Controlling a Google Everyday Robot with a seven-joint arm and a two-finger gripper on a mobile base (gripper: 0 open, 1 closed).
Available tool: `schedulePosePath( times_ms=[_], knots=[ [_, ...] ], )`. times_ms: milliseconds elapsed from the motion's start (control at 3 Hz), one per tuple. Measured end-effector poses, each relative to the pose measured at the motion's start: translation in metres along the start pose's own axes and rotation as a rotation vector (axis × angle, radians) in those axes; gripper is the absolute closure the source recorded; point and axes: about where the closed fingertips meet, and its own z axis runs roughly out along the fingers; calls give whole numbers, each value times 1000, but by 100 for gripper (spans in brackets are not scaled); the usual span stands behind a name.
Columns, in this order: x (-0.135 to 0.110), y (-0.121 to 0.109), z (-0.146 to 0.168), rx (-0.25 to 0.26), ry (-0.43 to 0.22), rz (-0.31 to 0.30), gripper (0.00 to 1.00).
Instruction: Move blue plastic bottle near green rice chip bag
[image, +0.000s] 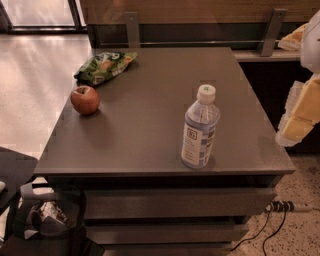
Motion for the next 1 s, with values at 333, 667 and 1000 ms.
schedulePosePath(
  times_ms=[333,667,1000],
  knots=[
    [0,0,-1,-1,-7,2,0],
    [3,-1,-10,-10,-63,13,0],
    [26,13,9,-10,-195,26,0]
  ],
)
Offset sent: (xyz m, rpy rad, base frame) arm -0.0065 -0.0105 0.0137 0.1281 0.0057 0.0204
